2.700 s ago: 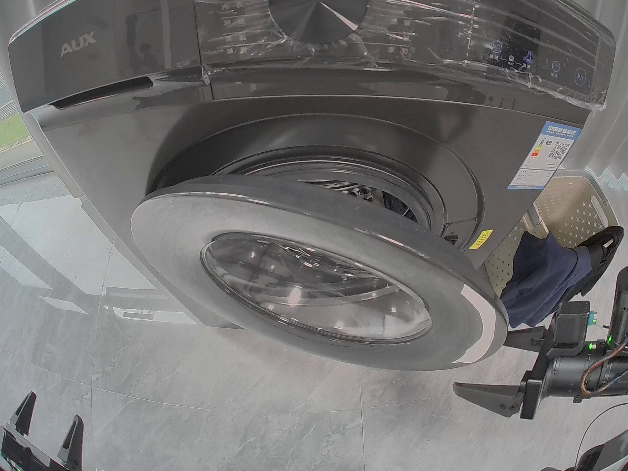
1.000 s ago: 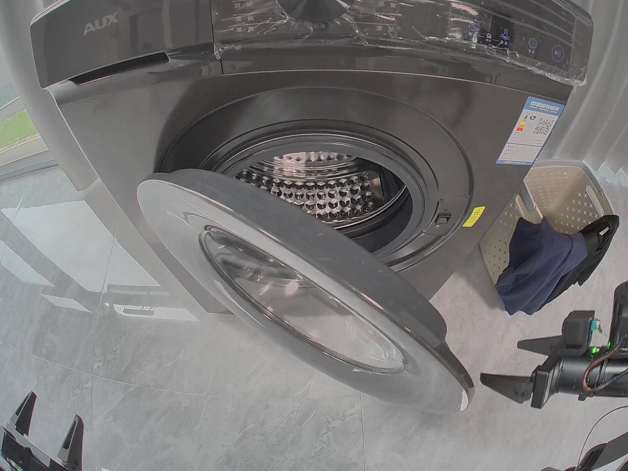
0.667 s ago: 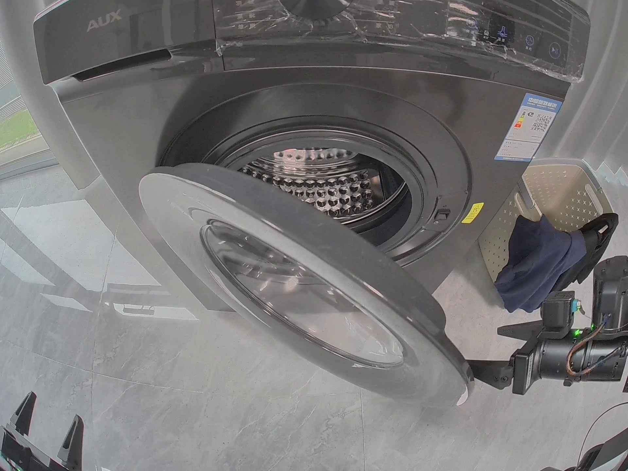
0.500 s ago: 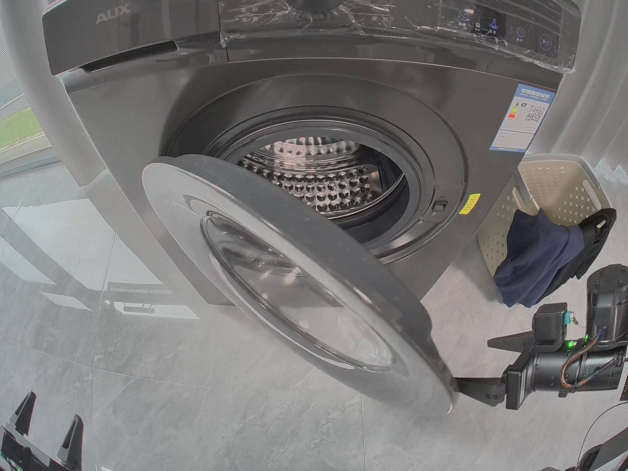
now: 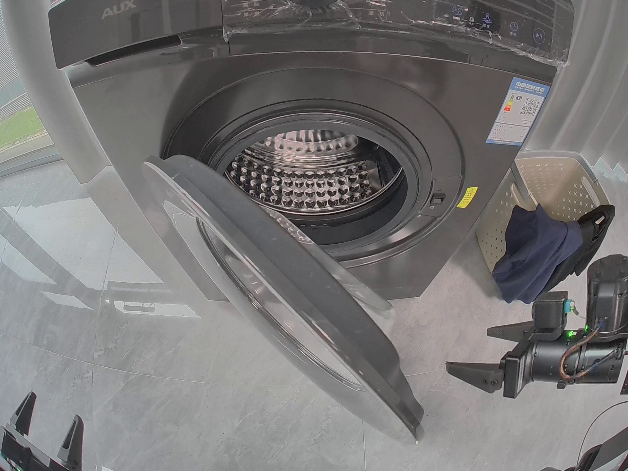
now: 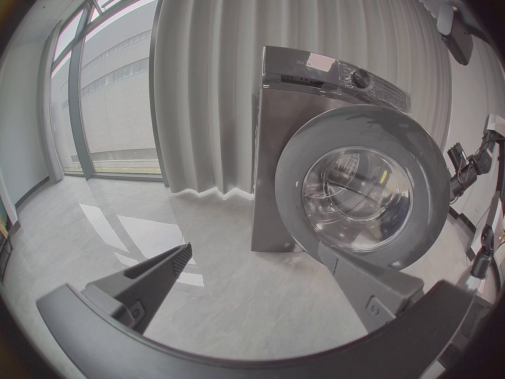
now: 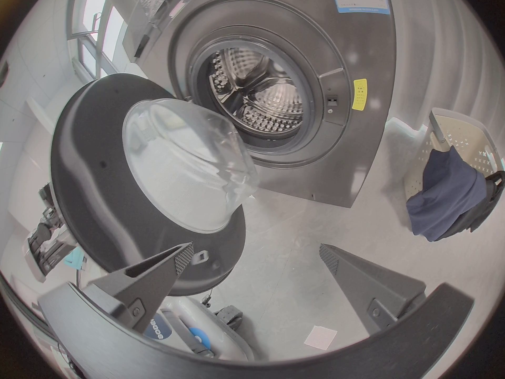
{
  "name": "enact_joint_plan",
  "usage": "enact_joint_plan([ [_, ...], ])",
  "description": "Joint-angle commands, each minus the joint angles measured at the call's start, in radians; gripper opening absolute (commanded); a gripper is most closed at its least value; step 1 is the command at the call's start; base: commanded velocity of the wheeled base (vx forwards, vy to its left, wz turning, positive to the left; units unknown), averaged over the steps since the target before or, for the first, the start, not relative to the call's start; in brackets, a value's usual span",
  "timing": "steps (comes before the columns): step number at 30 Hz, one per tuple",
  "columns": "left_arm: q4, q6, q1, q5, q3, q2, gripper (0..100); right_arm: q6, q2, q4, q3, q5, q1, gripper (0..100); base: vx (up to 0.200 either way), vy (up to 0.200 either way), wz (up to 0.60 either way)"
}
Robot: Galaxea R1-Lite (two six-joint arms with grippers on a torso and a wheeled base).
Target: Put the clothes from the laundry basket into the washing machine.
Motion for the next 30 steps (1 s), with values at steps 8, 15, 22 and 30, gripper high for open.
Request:
enact_joint_plan([
  [8,0.0,-0.001,0.001,0.0,0.018,-0.016,100,0.009,0.113,-0.042,-0.057,-0.029,0.127,100,0.0,0.0,0.0],
  [15,0.001,-0.001,-0.001,0.0,0.018,-0.016,100,0.014,0.098,-0.043,-0.002,-0.017,0.203,100,0.0,0.0,0.0],
  [22,0.0,0.0,0.001,0.0,0.018,-0.016,100,0.011,0.041,-0.043,0.012,-0.014,0.156,100,0.0,0.0,0.0],
  [30,0.0,0.0,0.001,0.0,0.018,-0.016,100,0.026,0.208,-0.045,-0.166,-0.051,0.01,100,0.0,0.0,0.0],
])
